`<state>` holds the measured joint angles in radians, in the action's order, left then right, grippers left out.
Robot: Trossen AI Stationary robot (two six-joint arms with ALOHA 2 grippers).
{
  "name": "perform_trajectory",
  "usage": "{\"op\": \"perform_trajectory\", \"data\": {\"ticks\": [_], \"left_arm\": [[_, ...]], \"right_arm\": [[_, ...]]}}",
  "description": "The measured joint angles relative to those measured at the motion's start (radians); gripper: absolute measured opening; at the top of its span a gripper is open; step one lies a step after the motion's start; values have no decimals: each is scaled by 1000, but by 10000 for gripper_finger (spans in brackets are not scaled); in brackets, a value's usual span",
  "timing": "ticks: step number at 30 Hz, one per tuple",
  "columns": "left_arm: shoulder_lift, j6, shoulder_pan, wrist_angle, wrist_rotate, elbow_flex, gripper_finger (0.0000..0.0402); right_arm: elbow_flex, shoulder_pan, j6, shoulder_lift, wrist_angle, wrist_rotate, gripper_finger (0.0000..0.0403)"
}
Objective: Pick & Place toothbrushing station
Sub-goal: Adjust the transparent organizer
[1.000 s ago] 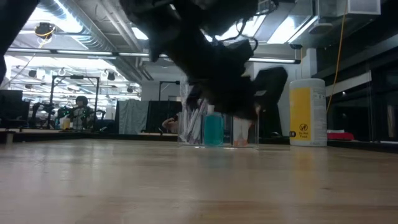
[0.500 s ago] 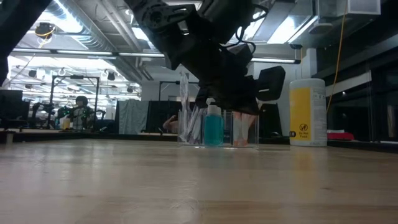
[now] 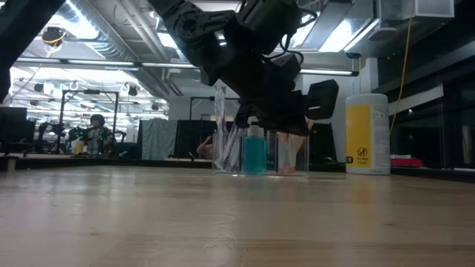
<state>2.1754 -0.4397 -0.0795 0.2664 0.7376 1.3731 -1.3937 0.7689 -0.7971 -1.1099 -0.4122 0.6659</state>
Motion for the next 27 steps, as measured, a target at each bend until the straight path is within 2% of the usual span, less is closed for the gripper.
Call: {"op": "perform_trajectory", "data": {"ticks": [15,27], "left_arm": [[2,5,23,8,-27,0,2],[54,-38,20,56,-54,-1,2]], "right_arm": [[0,0,1,10,0,0,168],[0,0,7,21,-2,0,168]]}}
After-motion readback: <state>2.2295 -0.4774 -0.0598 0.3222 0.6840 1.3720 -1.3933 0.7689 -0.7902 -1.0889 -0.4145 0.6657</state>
